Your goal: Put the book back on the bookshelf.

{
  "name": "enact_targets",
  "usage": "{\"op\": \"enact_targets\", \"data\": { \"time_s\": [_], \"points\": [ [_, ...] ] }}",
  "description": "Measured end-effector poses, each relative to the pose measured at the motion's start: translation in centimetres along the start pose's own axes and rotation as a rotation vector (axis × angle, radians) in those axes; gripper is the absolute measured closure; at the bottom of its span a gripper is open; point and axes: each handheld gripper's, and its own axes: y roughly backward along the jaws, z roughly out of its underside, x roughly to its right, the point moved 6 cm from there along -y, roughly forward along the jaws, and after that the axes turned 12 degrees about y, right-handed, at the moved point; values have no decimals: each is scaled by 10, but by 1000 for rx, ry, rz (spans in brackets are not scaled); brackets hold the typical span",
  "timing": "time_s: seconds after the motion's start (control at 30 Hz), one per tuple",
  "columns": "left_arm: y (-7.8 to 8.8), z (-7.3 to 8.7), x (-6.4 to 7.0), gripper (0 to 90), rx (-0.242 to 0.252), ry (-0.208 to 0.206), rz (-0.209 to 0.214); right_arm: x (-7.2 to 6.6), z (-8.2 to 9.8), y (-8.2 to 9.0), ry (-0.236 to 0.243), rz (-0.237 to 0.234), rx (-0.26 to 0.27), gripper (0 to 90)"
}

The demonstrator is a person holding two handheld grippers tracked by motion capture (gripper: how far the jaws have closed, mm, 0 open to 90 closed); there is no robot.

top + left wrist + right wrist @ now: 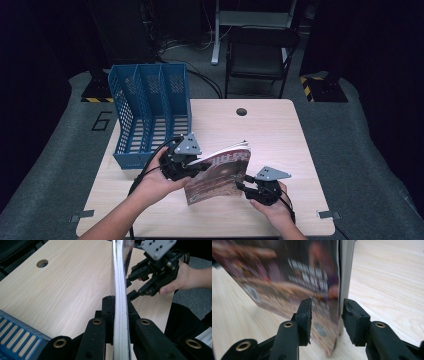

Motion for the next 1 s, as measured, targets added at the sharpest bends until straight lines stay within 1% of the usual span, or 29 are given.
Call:
{"op": "enact_targets", "data": {
  "time_s": [0.03,0.07,0.1,0.13,0.17,0.2,0.27,0.3,0.33,0.37,0.4,0.47,0.5,0.53,0.57,0.6,0.63,0.67,0.7,0.73,0.77,0.87,0.9,1.0],
  "points": [
    [0,0,0,838,3,3,1,0,3,-3,1,0,-19,586],
    [1,0,-1,838,3,0,3,0,3,-3,1,0,-19,586],
    [2,1,-2,838,-4,4,4,0,6,-5,9,-6,-35,586],
    [2,1,-3,838,-3,2,5,-1,10,-11,18,-5,-69,585],
    [2,2,-3,838,5,7,-3,-2,10,-11,29,-12,-74,586],
    [2,2,-3,838,9,9,-3,-2,9,-12,34,-14,-69,585],
    [4,3,-5,838,1,7,1,-4,8,-12,28,-17,-68,585],
    [4,3,-6,838,9,4,-9,-5,7,-11,41,-15,-65,585],
    [4,3,-5,838,19,13,-14,-6,6,-10,32,-11,-61,585],
    [6,2,-7,839,6,0,-13,-5,4,-8,34,-12,-43,582],
    [6,2,-7,839,6,0,-13,-5,4,-8,34,-12,-43,582],
    [8,0,-7,839,10,5,-18,-5,3,-6,28,-17,-22,574],
    [9,0,-8,839,2,-2,-21,-5,3,-6,28,-17,-22,574],
    [9,-1,-8,839,3,-1,-25,-4,1,-4,11,-12,-13,560],
    [10,-1,-8,839,-2,-2,-23,-4,1,-4,11,-12,-13,560],
    [12,-3,-9,839,-2,2,-29,-3,0,-2,-9,-13,5,558],
    [12,-3,-9,839,-2,2,-29,-2,-1,-2,-16,-10,12,558],
    [12,-3,-10,839,1,4,-28,-2,-1,-1,-25,-10,13,558],
    [14,-4,-10,839,-2,5,-27,0,-1,-1,-22,-11,18,558],
    [13,-5,-11,839,6,6,-39,1,0,-1,-19,-7,16,557],
    [14,-5,-11,839,5,7,-39,0,0,0,-34,-7,11,557],
    [15,-6,-12,839,-8,3,-39,1,0,-1,-32,-1,15,557],
    [17,-7,-12,839,2,12,-47,1,-1,-1,-40,3,21,557],
    [19,-9,-13,839,-3,10,-36,1,-1,-1,-35,1,20,557]
  ]
}}
